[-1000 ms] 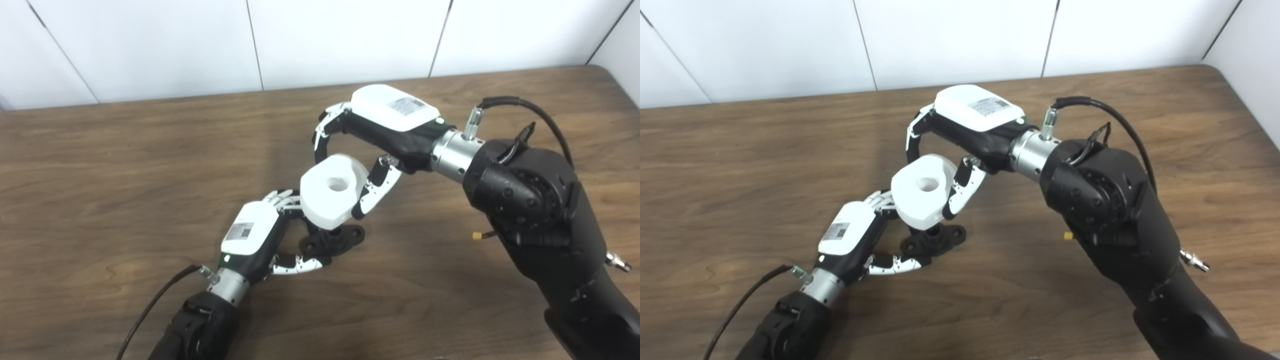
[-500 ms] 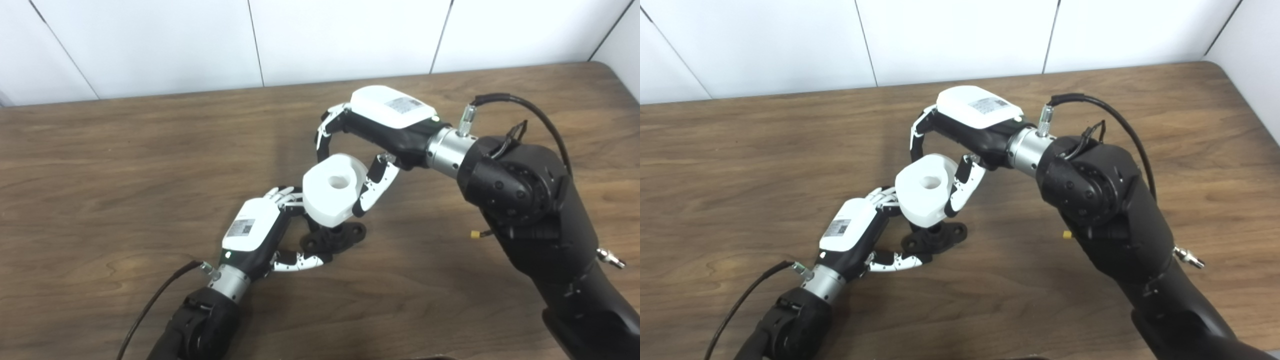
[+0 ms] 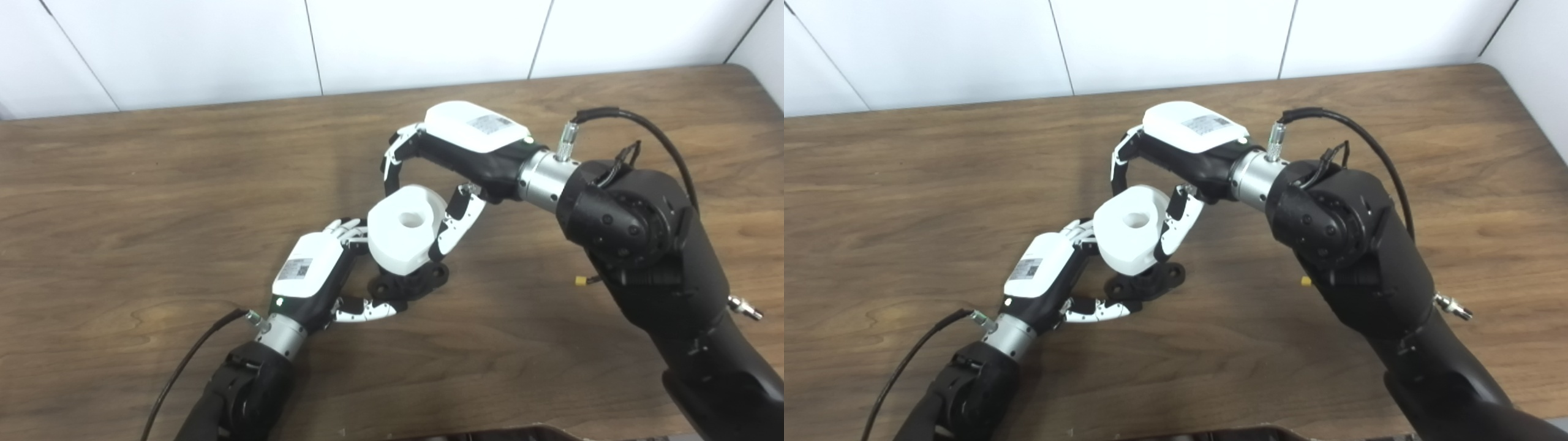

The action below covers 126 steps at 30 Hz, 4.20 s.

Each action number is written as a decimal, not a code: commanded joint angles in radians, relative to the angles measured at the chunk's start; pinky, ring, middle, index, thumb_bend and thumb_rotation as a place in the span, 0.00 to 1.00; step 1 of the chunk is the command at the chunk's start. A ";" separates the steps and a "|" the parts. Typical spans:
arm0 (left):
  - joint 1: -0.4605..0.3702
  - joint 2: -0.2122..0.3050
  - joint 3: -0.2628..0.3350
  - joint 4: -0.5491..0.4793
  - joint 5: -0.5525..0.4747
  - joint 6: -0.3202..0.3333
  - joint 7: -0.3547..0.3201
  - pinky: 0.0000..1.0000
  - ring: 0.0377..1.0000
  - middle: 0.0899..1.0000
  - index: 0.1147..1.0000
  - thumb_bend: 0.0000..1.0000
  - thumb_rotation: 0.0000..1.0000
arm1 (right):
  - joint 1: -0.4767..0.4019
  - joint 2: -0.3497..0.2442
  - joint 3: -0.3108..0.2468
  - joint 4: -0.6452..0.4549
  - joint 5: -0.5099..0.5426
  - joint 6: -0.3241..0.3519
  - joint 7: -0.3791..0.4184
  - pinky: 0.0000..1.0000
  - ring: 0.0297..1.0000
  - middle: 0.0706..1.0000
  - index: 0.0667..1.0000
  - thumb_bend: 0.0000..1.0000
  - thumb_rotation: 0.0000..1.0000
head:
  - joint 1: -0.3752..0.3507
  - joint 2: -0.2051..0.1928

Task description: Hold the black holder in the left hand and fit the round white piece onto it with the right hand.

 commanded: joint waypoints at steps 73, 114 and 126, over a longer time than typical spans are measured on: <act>0.028 0.010 -0.004 -0.033 0.018 0.051 -0.133 0.93 0.89 0.79 0.42 0.52 0.05 | 0.029 -0.009 0.040 0.001 -0.051 -0.070 -0.025 0.76 0.87 0.73 0.44 0.53 0.13 | -0.024 0.040; 0.028 0.009 -0.006 -0.046 0.017 0.057 -0.136 0.92 0.89 0.79 0.42 0.52 0.05 | 0.032 -0.011 0.051 0.015 -0.051 -0.093 -0.006 0.78 0.88 0.73 0.44 0.53 0.13 | -0.027 0.058; 0.025 0.010 -0.003 -0.048 0.014 0.064 -0.145 0.92 0.89 0.79 0.42 0.52 0.05 | -0.016 -0.025 0.028 0.006 -0.064 -0.066 0.043 0.80 0.89 0.74 0.44 0.53 0.13 | -0.041 0.056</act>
